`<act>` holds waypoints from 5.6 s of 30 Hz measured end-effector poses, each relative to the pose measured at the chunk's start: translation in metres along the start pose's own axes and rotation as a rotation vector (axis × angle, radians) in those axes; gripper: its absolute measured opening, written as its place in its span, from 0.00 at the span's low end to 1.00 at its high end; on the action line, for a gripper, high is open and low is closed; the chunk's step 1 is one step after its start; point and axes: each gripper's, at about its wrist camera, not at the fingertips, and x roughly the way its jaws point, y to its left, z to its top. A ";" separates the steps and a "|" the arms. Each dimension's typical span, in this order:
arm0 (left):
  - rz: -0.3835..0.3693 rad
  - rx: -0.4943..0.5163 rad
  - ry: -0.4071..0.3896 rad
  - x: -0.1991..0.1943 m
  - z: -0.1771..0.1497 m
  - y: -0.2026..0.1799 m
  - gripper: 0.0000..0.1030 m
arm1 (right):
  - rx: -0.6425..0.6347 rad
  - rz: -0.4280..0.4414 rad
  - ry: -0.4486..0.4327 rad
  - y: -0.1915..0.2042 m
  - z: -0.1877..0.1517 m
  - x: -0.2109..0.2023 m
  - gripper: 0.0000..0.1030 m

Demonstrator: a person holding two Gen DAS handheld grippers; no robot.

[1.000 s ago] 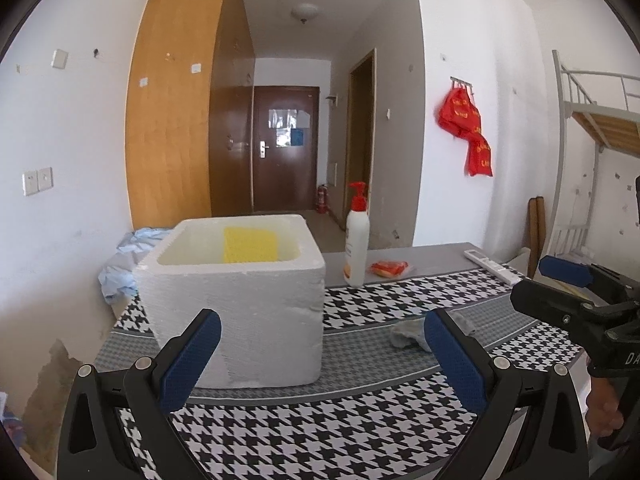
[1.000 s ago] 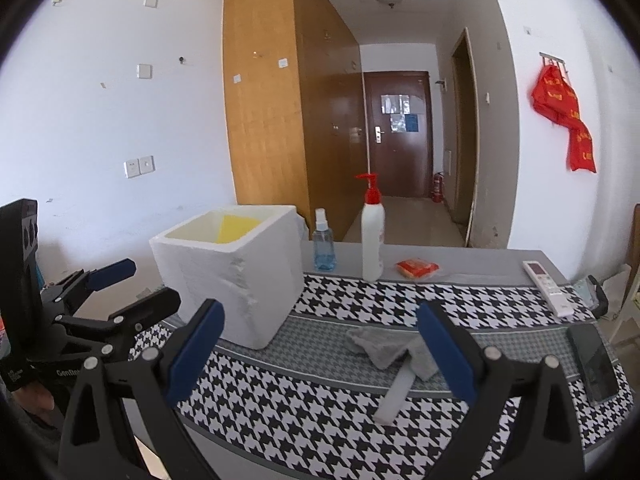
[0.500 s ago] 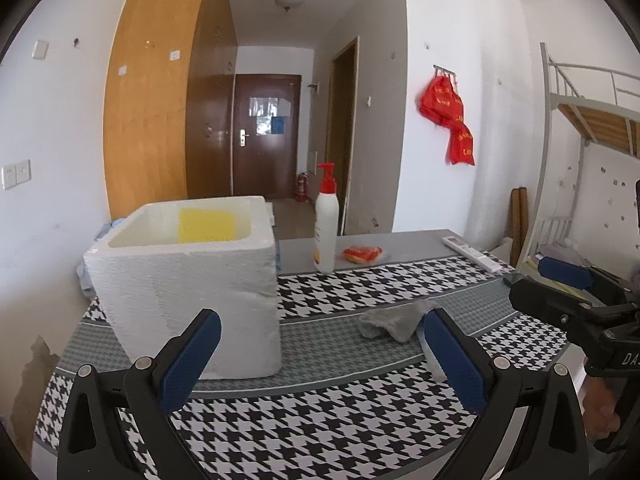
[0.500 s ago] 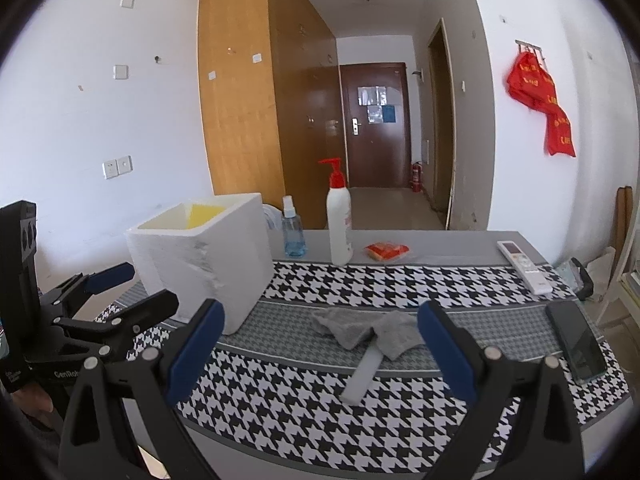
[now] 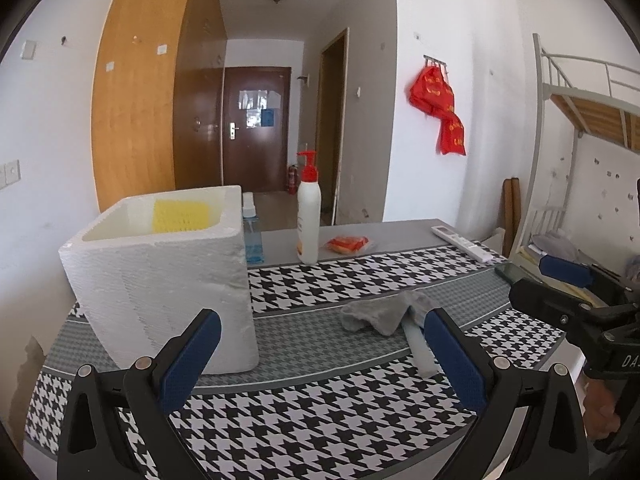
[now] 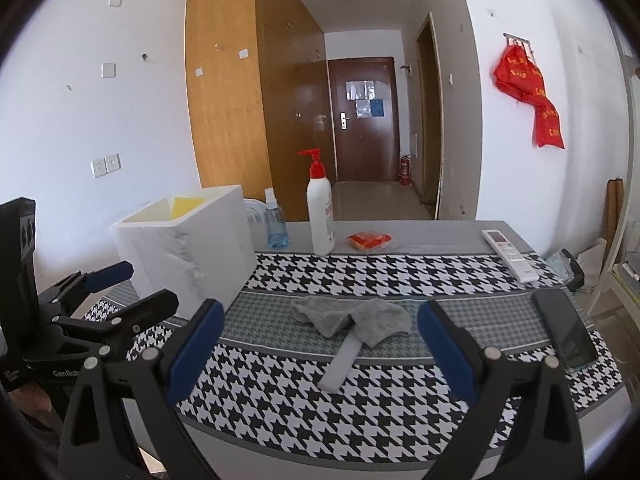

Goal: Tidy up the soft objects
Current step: 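Move both tools toward the grey cloth and white foam stick, then grasp the grey cloth with the right tool and lift it, then grasp the white foam stick with the left tool while the right tool holds the cloth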

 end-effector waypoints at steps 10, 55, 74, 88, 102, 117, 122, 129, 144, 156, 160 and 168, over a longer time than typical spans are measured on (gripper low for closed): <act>-0.023 0.011 0.017 0.007 -0.003 -0.012 0.99 | 0.010 -0.020 0.011 -0.009 -0.005 -0.001 0.96; 0.017 -0.002 0.149 0.077 -0.010 -0.017 0.99 | 0.034 -0.042 0.172 -0.044 -0.015 0.074 0.96; 0.041 -0.022 0.172 0.100 -0.005 0.004 0.99 | 0.024 -0.047 0.250 -0.040 -0.007 0.122 0.95; 0.007 -0.015 0.231 0.117 -0.011 0.004 0.99 | 0.023 -0.052 0.354 -0.041 -0.009 0.161 0.75; -0.001 -0.006 0.242 0.120 -0.013 0.002 0.99 | 0.038 -0.019 0.426 -0.044 -0.015 0.177 0.29; -0.017 0.037 0.232 0.111 -0.010 -0.022 0.99 | 0.074 -0.035 0.343 -0.059 -0.012 0.141 0.08; -0.044 0.063 0.255 0.114 -0.013 -0.041 0.99 | 0.109 -0.061 0.309 -0.076 -0.012 0.120 0.08; -0.071 0.090 0.285 0.122 -0.017 -0.064 0.99 | 0.152 -0.103 0.269 -0.103 -0.016 0.088 0.08; -0.119 0.125 0.342 0.140 -0.023 -0.102 0.99 | 0.213 -0.160 0.256 -0.136 -0.039 0.060 0.08; -0.140 0.140 0.413 0.157 -0.029 -0.118 0.78 | 0.199 -0.163 0.284 -0.138 -0.055 0.058 0.08; -0.147 0.135 0.452 0.165 -0.031 -0.120 0.65 | 0.210 -0.163 0.289 -0.140 -0.060 0.057 0.08; -0.156 0.152 0.467 0.169 -0.035 -0.129 0.48 | 0.217 -0.160 0.304 -0.140 -0.067 0.058 0.09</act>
